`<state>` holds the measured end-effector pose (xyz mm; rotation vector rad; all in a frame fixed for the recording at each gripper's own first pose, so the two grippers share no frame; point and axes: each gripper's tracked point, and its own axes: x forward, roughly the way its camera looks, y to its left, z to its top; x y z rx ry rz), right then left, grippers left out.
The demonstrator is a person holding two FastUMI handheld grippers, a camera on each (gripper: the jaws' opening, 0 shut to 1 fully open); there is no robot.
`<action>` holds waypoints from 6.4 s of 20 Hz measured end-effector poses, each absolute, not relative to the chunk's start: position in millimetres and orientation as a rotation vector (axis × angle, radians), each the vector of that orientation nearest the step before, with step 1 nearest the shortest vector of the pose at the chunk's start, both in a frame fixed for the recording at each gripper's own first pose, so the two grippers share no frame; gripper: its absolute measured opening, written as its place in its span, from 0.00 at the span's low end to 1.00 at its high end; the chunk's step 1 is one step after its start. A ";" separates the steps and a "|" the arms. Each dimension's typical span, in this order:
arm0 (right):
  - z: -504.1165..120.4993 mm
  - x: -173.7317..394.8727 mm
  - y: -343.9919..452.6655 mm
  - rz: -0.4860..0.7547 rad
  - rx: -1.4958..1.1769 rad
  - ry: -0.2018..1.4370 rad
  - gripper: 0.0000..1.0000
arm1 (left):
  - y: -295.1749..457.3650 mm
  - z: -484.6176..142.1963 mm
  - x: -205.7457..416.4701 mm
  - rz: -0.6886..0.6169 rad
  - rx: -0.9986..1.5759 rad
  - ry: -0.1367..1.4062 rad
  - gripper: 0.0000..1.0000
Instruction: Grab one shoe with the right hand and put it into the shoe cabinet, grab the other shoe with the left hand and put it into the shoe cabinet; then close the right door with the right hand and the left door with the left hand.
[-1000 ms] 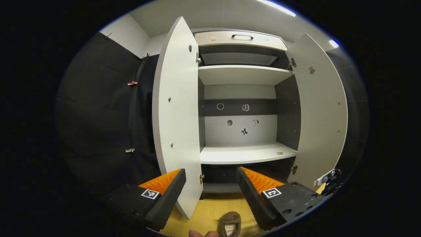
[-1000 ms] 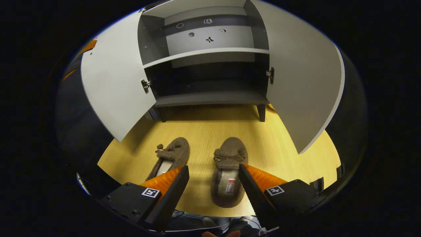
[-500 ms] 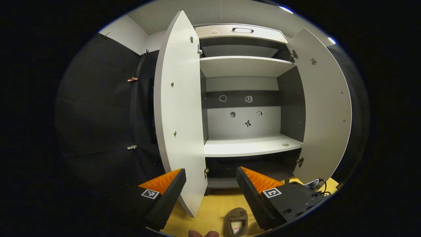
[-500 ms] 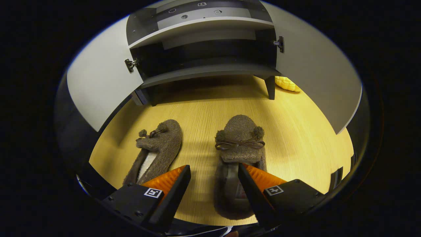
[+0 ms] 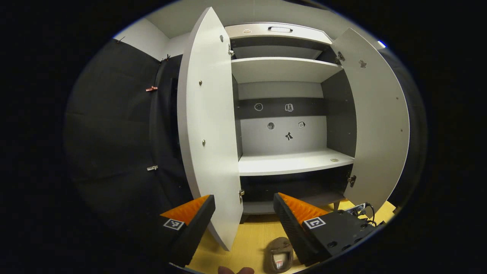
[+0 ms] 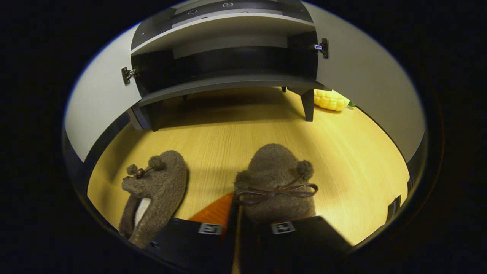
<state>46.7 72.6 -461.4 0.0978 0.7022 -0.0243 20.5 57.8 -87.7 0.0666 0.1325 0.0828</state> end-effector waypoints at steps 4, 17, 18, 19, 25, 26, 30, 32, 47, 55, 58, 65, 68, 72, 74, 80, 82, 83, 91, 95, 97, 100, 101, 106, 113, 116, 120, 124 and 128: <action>-452.3 44.2 71.5 -0.002 0.107 0.696 0.08 | 52.5 -90.0 23.5 0.071 0.059 0.139 0.98; -273.4 61.6 54.7 0.046 0.132 0.546 0.08 | 26.5 -79.4 23.2 0.019 0.021 0.126 0.98; -254.9 66.8 53.7 0.052 0.133 0.532 0.08 | 24.6 -79.0 22.5 0.015 0.018 0.124 0.98; -231.6 72.8 51.7 0.055 0.138 0.511 0.08 | 23.2 -77.1 22.1 0.012 0.018 0.121 0.98; -134.1 127.8 52.0 0.087 0.129 0.425 0.08 | 17.2 -68.8 23.4 -0.003 0.002 0.109 0.98; -124.9 139.4 52.1 0.089 0.120 0.420 0.08 | 16.7 -67.9 23.6 -0.003 0.000 0.107 0.98; -90.1 198.0 58.5 0.110 0.100 0.383 0.08 | 10.1 -58.6 25.4 -0.018 0.003 0.077 0.98; -81.3 230.5 60.3 0.114 0.090 0.377 0.08 | 7.4 -55.8 26.5 -0.025 0.008 0.069 0.98; -109.0 400.1 55.0 0.038 0.089 0.430 0.08 | 17.5 -71.9 26.5 0.011 -0.002 0.111 0.98; -121.1 404.3 56.4 0.030 0.119 0.471 0.17 | 13.8 -78.8 24.1 0.013 -0.007 0.137 0.98; -113.9 393.4 58.6 0.036 0.133 0.478 0.40 | 10.1 -79.0 24.5 0.004 -0.004 0.134 0.98; -81.6 342.3 64.4 0.069 0.183 0.419 0.81 | 6.3 -79.1 16.1 -0.012 -0.037 0.133 0.98; -52.1 313.6 65.3 0.090 0.186 0.311 0.98 | 9.0 -85.2 10.4 -0.018 -0.027 0.136 0.98; -16.8 255.3 64.3 0.098 0.129 0.163 0.97 | 11.4 -101.3 0.3 -0.035 -0.024 0.148 0.98; -7.0 221.8 64.4 0.095 0.124 0.123 0.98 | 9.3 -114.2 -4.8 -0.057 -0.037 0.165 0.98; 26.5 134.9 47.6 0.070 0.079 -0.032 1.00 | 3.8 -188.1 -13.4 -0.136 0.002 0.261 0.98; 33.4 109.6 42.2 0.066 0.068 -0.061 0.99 | 6.6 -224.9 -16.7 -0.144 0.030 0.320 0.98; 35.8 99.1 40.0 0.067 0.068 -0.071 0.99 | 8.4 -246.8 -17.7 -0.140 0.045 0.360 0.98; 26.3 54.4 17.8 0.045 0.071 -0.056 0.99 | 0.1 -379.6 -7.8 -0.207 0.012 0.566 0.91; 12.9 40.9 12.9 0.023 0.077 -0.036 0.99 | 3.1 -424.6 15.0 -0.192 0.026 0.606 0.73; 5.3 34.1 12.8 0.017 0.058 -0.023 0.99 | -6.2 -433.3 28.6 -0.207 0.013 0.596 0.60; -2.2 27.5 11.2 0.005 0.011 -0.018 0.99 | -12.2 -441.8 46.9 -0.205 0.028 0.590 0.54; -3.2 27.2 12.8 0.006 0.009 -0.014 0.99 | -12.4 -444.4 51.4 -0.197 0.040 0.592 0.51; 4.5 23.9 13.9 0.010 0.006 -0.030 1.00 | -9.1 -443.3 58.7 -0.153 0.090 0.621 0.13; 8.2 18.7 8.0 0.027 0.011 -0.033 1.00 | -9.1 -378.8 54.0 -0.130 0.018 0.602 0.10; 9.0 16.5 3.0 0.028 0.020 -0.033 1.00 | -8.8 -334.0 54.6 -0.113 0.033 0.570 0.08; 8.7 15.3 0.3 0.037 0.022 -0.023 1.00 | -9.5 -273.4 55.7 -0.073 0.042 0.572 0.07; 21.3 11.5 -0.1 0.055 0.000 -0.056 1.00 | -19.8 -197.9 68.7 -0.073 -0.004 0.543 0.07; 28.6 8.0 -1.0 0.067 0.002 -0.077 1.00 | -24.2 -123.5 105.6 -0.064 -0.016 0.507 0.07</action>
